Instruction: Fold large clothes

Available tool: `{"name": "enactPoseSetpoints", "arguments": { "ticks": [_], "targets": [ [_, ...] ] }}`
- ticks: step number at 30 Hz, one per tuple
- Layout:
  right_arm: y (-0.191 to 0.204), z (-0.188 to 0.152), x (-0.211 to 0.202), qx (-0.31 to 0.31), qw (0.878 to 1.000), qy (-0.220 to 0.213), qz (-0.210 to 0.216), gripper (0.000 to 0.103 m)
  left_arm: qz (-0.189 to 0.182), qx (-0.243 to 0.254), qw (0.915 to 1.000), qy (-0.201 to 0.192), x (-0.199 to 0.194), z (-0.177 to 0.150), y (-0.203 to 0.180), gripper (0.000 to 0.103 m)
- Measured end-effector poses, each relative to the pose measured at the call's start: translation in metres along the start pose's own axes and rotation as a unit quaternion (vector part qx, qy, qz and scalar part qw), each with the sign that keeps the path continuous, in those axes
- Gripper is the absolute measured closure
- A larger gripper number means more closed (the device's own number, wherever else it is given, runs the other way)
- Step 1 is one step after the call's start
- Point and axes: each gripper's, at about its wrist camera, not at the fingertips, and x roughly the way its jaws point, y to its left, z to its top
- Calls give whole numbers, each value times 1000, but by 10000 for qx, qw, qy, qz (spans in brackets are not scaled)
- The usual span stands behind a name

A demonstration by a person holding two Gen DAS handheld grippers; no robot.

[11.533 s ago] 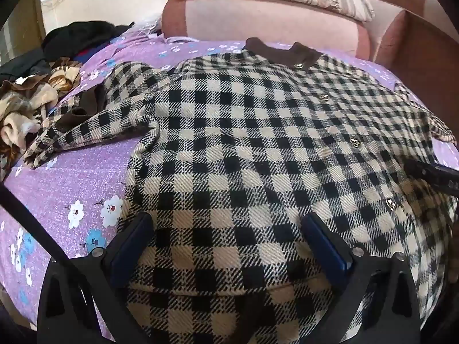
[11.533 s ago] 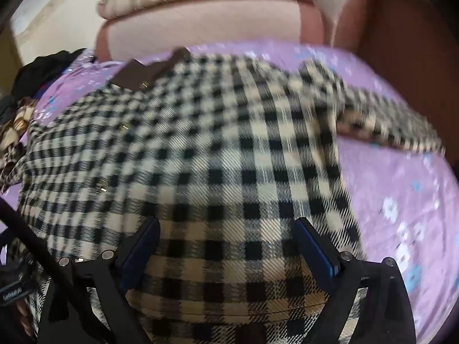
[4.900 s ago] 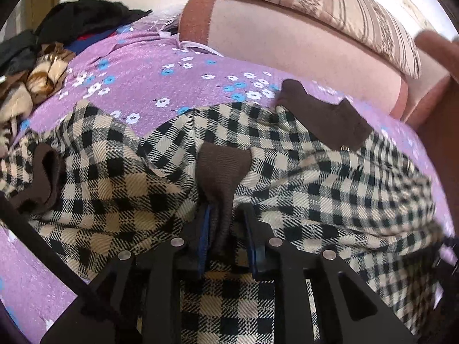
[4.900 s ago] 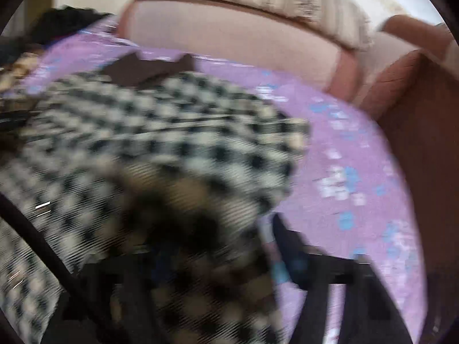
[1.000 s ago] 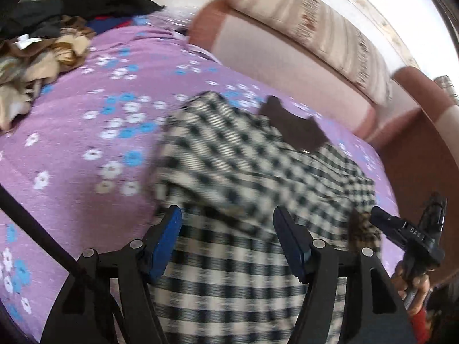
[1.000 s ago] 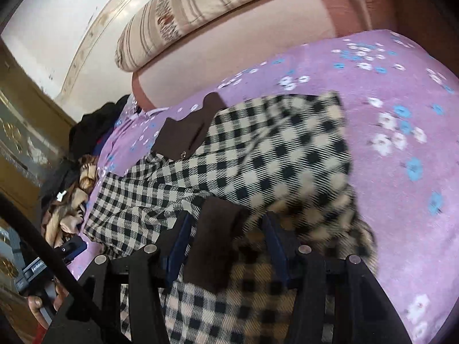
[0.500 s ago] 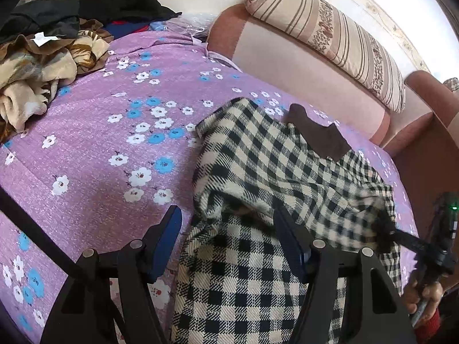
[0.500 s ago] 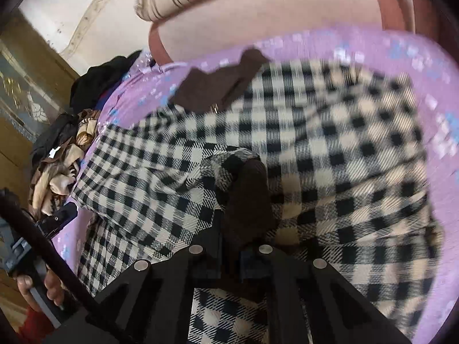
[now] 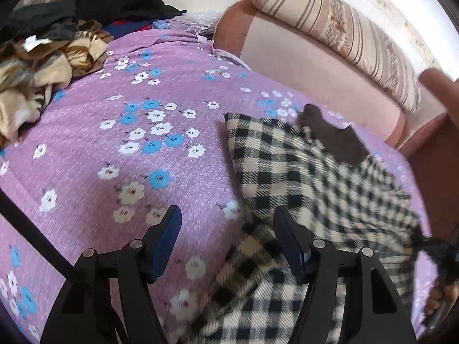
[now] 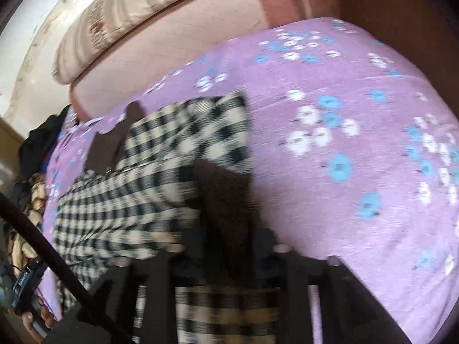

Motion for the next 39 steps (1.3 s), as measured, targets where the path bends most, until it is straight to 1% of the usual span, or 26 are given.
{"name": "enactPoseSetpoints", "arguments": {
  "ticks": [1,2,4,5,6,8,10,12,14,16,17,18,20,21,22,23,24,27,30,32,33,34,35,37,38,39],
  "targets": [
    [-5,2,-6,3,9999,-82,-125,59,165,112,9998,57,7,-1,-4,38],
    [-9,3,-11,24,9996,-182,-213,59,349,233,9990,138,13,-3,-6,38],
    [-17,6,-27,171,9976,-526,-425,59,591,488,9965,337,25,-8,-12,52],
    [-19,8,-34,230,9962,-694,-466,59,576,548,9962,368,27,-9,-13,60],
    [-20,8,-40,268,9954,-850,-365,59,578,588,9960,330,26,-10,-15,63],
    [-18,8,-44,240,9954,-922,-78,61,624,695,9953,255,24,-11,-19,67],
    [-5,5,-41,109,9952,-819,520,69,677,800,9942,225,24,-13,-23,67],
    [12,1,-30,-82,9938,-576,951,70,694,835,9939,198,25,-15,-23,67],
    [29,-5,-12,-298,9929,-266,1124,70,704,837,9938,199,26,-15,-23,64],
    [36,-8,7,-442,9952,3,869,71,729,834,9936,202,26,-15,-22,61],
    [36,-9,15,-466,9974,74,552,72,697,816,9940,218,26,-14,-21,60],
    [35,-8,21,-474,9984,116,302,81,655,780,9945,248,25,-14,-19,60],
    [38,-9,19,-584,9983,-7,82,82,598,740,9951,256,19,-13,-17,60],
    [40,-9,14,-672,9977,-120,-44,80,578,727,9954,236,15,-13,-16,61],
    [43,-11,7,-760,9965,-272,-203,70,549,707,9958,204,11,-13,-15,61],
    [45,-12,-1,-828,9951,-434,-319,64,509,685,9962,180,6,-13,-13,61],
    [46,-14,-9,-830,9945,-544,-333,56,458,653,9967,176,2,-13,-10,61],
    [30,-18,-23,-604,9957,-620,-327,55,391,594,9971,261,-4,-17,0,57],
    [5,-22,-34,-318,9961,-609,-560,54,261,406,9979,426,-9,-25,17,54],
    [-15,-24,-45,-158,9960,-581,-654,54,-4,221,9977,634,-10,-31,30,54],
    [-29,-28,-51,-9,9962,-541,-676,50,-126,161,9974,685,-11,-34,34,54],
    [-38,-31,-53,123,9967,-485,-639,46,-254,132,9973,676,-14,-37,37,54],
    [-45,-36,-52,200,9976,-389,-533,46,-404,123,9965,725,-17,-40,38,54],
    [-70,-51,-50,596,9982,4,-121,45,-839,33,9923,914,-21,-49,39,54],
    [-81,-61,-48,795,9965,156,222,45,-1003,19,9899,999,-23,-52,39,54],
    [-85,-67,-54,850,9955,87,403,45,-1158,30,9873,1087,-26,-56,37,54]
  ]
}}
